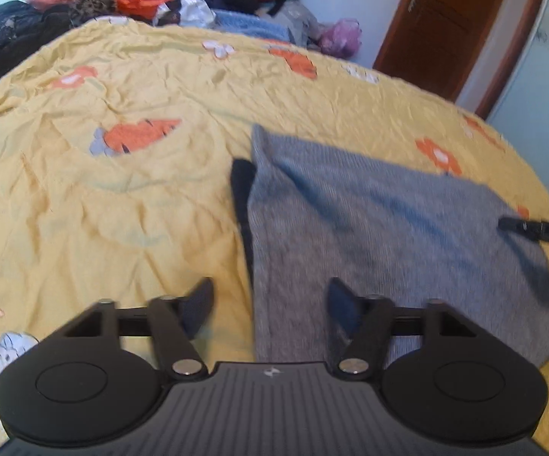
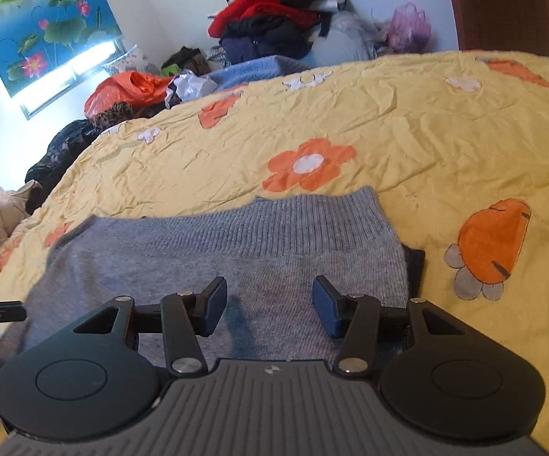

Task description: Fold small clothes

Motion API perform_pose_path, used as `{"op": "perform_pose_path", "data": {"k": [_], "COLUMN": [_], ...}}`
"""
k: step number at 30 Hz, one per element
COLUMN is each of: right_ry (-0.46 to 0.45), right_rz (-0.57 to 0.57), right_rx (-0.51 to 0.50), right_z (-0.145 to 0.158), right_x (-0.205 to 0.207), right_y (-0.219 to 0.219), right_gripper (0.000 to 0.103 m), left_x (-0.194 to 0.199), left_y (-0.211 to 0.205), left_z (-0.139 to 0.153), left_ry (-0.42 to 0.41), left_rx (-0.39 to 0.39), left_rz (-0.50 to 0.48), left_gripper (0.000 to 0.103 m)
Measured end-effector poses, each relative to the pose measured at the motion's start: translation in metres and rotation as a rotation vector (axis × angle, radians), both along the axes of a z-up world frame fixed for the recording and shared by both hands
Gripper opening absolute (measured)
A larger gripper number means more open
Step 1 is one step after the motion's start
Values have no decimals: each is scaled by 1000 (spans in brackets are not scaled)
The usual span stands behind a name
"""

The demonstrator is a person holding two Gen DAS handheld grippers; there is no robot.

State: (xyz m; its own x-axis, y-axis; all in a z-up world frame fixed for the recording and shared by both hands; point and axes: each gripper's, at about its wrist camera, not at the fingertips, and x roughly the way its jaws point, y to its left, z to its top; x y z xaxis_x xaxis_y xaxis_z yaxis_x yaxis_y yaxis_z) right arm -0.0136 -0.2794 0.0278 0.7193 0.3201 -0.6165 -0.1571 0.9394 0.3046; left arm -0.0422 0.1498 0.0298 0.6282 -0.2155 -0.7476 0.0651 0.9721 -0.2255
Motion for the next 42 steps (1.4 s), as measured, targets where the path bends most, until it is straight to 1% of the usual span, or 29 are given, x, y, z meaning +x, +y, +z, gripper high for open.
{"op": "perform_pose_path", "data": {"k": [1, 2, 3, 7, 8, 9, 11, 12, 14, 17, 19, 21, 22, 23, 24, 25, 26, 27, 28, 29, 31, 32, 33, 34, 36, 37, 39, 40, 42], "right_ry": [-13, -16, -15, -32, -40, -51, -71, -73, -71, -70, -59, -49, -57, -70, -81, -87, -87, -86, -89, -93, -95, -94, -86, -79, -121, -119, -90, -74, -62], "right_rz": [-4, -9, -13, 4, 9, 13, 11, 5, 2, 6, -9, -51, -55, -45, -22, 11, 39, 65, 92, 109, 106, 98, 79, 59, 52, 42, 27, 5, -26], "right_rx": [-8, -8, -1, 18, 25, 34, 56, 70, 80, 52, 11, -25, -36, -42, -39, -36, -43, -63, -100, -145, -239, -273, -305, -323, -292, -273, -265, -266, -228], "right_z": [-1, -2, -3, -9, -11, -12, -15, -15, -15, -13, -8, 2, 8, 14, 19, 22, 23, 23, 21, 19, 13, 11, 6, 0, -10, -10, -3, 2, 16], "right_x": [-1, 0, 1, 3, 2, 0, -3, -3, -3, -3, -5, -11, -16, -23, -30, -35, -38, -40, -40, -39, -35, -33, -30, -26, -26, -25, -23, -21, -18], "right_y": [1, 1, 0, -7, -9, -10, -13, -14, -15, -12, -6, 2, 7, 12, 19, 26, 35, 45, 56, 66, 79, 79, 76, 69, 46, 40, 38, 41, 48], "right_gripper": [55, 55, 56, 56, 56, 56, 56, 56, 56, 57, 56, 59, 60, 61, 61, 64, 67, 69, 69, 69, 69, 71, 72, 74, 75, 75, 73, 70, 71], "left_x": [0, -1, -1, -10, -15, -18, -22, -25, -30, -35, -37, -39, -39, -37, -35, -30, -24, -18, -13, -8, 1, 4, 4, -1, -5, -6, -7, -8, -9], "left_y": [-2, -2, -2, 10, 15, 19, 27, 30, 29, 24, 22, 20, 17, 11, 4, -5, -16, -29, -43, -58, -83, -89, -87, -85, -83, -82, -82, -82, -84], "left_z": [-3, -3, -2, 12, 15, 15, 5, -2, 1, 13, 27, 42, 50, 57, 60, 61, 58, 53, 45, 37, 17, 5, -8, -11, -14, -14, -15, -15, -16], "left_ry": [16, 13, 16, 26, 26, 35, 81, 89, 79, 44, -11, -67, -101, -143, -185, -226, -246, -256, -265, -264, -203, -158, -129, -164, -178, -175, -177, -181, -189], "left_rx": [-1, -3, -7, -38, -33, -22, -16, -16, -17, -33, -20, -23, -13, 2, 15, 29, 38, 40, 48, 82, 163, 179, 173, 159, 157, 151, 149, 149, 153], "left_rz": [-11, -17, -30, -18, -11, -1, 23, 38, 48, 12, 12, 17, 21, 18, 15, 16, 22, 16, -13, -47, -102, -115, -110, -103, -109, -104, -100, -100, -99], "left_gripper": [26, 22, 13, 7, 3, 3, 3, 3, 3, 4, 4, 4, 5, 8, 15, 21, 41, 62, 66, 66, 66, 66, 67, 67, 68, 68, 68, 68, 69]}}
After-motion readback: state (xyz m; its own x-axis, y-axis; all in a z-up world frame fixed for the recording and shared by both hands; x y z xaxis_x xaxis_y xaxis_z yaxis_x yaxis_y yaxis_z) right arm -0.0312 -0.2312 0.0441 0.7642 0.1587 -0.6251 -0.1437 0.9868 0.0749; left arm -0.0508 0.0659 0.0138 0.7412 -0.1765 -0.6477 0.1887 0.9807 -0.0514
